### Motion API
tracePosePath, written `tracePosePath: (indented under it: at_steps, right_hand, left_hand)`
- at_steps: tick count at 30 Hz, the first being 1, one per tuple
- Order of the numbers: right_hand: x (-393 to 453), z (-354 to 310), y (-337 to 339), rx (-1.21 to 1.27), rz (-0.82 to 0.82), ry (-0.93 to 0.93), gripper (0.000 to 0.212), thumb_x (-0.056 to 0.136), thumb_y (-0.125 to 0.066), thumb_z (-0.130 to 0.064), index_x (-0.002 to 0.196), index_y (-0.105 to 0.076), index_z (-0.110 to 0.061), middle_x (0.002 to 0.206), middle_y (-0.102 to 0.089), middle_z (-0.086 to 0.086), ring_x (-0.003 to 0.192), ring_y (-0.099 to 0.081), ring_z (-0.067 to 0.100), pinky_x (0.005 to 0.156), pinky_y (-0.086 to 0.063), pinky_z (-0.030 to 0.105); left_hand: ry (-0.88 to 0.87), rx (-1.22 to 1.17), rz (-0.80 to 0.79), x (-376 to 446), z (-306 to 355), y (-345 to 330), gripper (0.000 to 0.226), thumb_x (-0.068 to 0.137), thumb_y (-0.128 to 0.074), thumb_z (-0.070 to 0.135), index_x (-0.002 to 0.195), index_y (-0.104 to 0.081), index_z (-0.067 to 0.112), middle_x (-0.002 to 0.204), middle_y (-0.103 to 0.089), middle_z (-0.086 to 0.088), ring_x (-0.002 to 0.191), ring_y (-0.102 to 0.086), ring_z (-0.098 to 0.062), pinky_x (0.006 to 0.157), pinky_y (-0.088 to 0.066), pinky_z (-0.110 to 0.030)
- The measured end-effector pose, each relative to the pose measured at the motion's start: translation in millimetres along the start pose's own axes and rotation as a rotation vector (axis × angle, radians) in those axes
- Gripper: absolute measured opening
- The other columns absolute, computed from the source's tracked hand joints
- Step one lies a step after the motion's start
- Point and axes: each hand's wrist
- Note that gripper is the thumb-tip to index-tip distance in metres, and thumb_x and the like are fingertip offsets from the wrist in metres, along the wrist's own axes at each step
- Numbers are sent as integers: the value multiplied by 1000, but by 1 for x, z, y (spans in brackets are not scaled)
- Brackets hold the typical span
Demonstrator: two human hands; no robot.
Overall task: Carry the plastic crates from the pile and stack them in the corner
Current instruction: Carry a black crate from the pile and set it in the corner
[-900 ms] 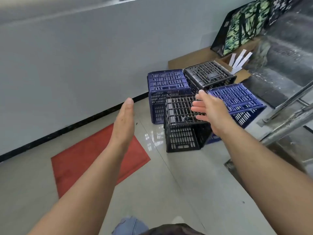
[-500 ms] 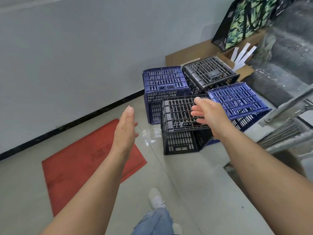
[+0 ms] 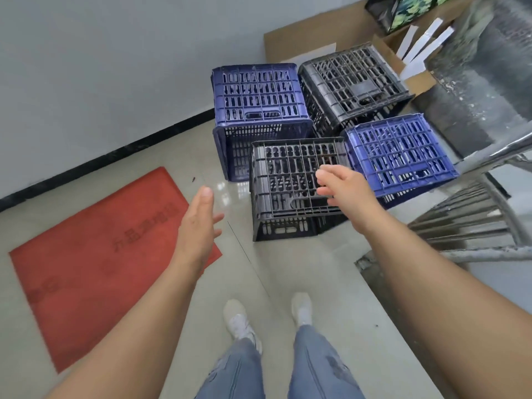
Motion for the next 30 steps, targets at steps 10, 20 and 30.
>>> tracePosePath:
  at_steps: [10, 20, 30]
  right_hand:
    - [106, 40, 16, -344, -213, 88, 46, 92, -53, -35, 135, -52, -20, 126, -59, 2, 114, -57, 20, 103, -43, 39]
    - [158, 112, -4, -927, -471, 209, 47, 94, -50, -37, 140, -44, -29, 138, -49, 5, 125, -48, 27, 99, -42, 41]
    - [173, 169, -57, -1318, -529, 318, 55, 97, -36, -50, 143, -32, -21, 137, -49, 11, 124, -44, 34, 98, -35, 47]
  left_hand:
    - [148, -104, 149, 46, -36, -82, 53, 96, -26, 51, 141, -37, 26, 130, -51, 6, 105, -60, -14, 92, -50, -40]
    - [172, -218, 313, 70, -78, -128, 48, 97, -25, 50, 134, -46, 27, 125, -53, 7, 113, -56, -11, 97, -44, -34]
    - [223, -284, 390, 82, -135, -110, 49, 97, -23, 51, 136, -44, 28, 128, -51, 6, 107, -59, -10, 91, -47, -35]
Point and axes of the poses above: each hand's wrist, its own x-axis towards the middle knuckle, its own y-axis out of the back of the hand, z = x × y
